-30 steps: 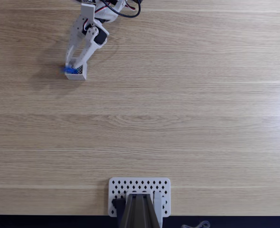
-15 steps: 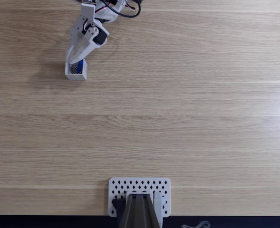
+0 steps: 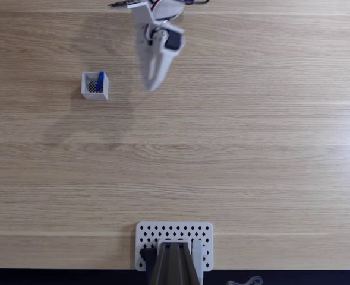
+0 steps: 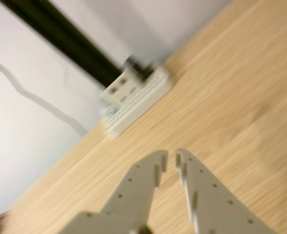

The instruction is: Grasp a peg and put it in the crate.

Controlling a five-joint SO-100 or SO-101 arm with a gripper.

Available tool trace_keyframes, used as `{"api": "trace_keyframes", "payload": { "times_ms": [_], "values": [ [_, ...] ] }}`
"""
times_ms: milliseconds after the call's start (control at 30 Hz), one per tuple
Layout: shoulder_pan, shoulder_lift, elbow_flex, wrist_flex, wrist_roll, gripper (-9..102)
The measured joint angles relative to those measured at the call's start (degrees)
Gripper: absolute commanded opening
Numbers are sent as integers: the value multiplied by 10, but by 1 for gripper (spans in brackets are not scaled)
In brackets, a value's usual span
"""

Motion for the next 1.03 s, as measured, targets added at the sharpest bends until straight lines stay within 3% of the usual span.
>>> {"api": "trace_keyframes", "payload": {
  "times_ms": [167,333,667,800,1033],
  "values": [
    [-56,161,0,209,139,-1],
    [-79,294,15,338,261,-1],
    [-76,519,215,395,413,-1],
    [-75,559,225,424,477,-1],
    [-62,580,225,499,503,-1]
  ]
}}
